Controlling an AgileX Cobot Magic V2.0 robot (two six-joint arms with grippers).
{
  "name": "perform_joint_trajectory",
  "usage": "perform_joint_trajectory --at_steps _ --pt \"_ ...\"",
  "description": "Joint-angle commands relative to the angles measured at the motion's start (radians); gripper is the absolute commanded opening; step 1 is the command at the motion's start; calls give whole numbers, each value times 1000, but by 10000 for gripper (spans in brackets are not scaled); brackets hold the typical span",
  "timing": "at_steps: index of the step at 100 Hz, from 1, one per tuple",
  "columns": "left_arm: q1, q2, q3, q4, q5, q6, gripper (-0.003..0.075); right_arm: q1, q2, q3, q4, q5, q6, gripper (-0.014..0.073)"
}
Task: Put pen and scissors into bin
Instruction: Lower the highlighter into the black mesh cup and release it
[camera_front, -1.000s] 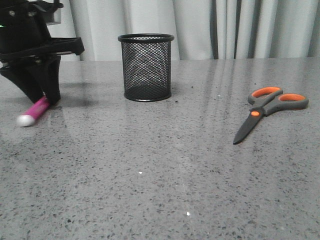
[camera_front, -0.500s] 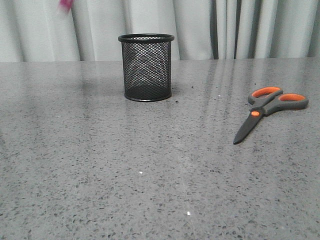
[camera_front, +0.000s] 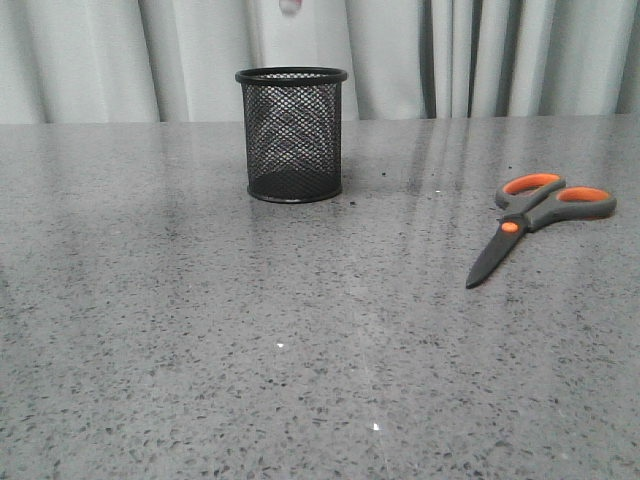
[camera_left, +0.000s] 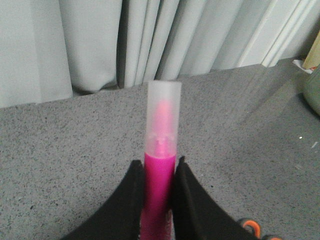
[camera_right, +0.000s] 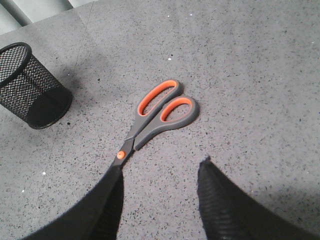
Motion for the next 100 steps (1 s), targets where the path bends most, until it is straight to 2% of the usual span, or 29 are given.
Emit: perform_joint_trajectory --at_steps 1,46,51,56,63,68,76,80,86,92,100 --pt "-7 -5 -27 -25 -88 6 -18 0 4 -36 4 -68 -11 309" --pt "-7 64 -11 -25 -126 6 -12 0 4 -36 -9 -68 -11 309" --pt "-7 64 -6 -23 -119 6 24 0 4 -36 -9 -68 -11 309" --pt "-7 64 -4 -23 -118 6 94 0 4 -36 -9 -68 -11 309" --pt "-7 64 -4 -23 -111 6 246 0 4 -36 -9 -66 -11 309" --pt "-7 64 -4 -23 -107 6 383 0 4 -36 -9 -66 -11 309" --pt "-7 47 -4 -23 -90 6 531 0 4 -36 -7 -60 -11 309" --pt "-7 34 -4 -23 -82 6 556 0 4 -36 -5 -58 -11 309" --pt "-7 -4 -4 -13 -74 6 552 0 4 -39 18 -56 -13 309" --pt "-7 -53 -4 20 -59 6 523 0 4 -54 59 -43 -26 309" --pt "-5 -154 -4 66 -18 6 451 2 18 -112 161 1 -118 309"
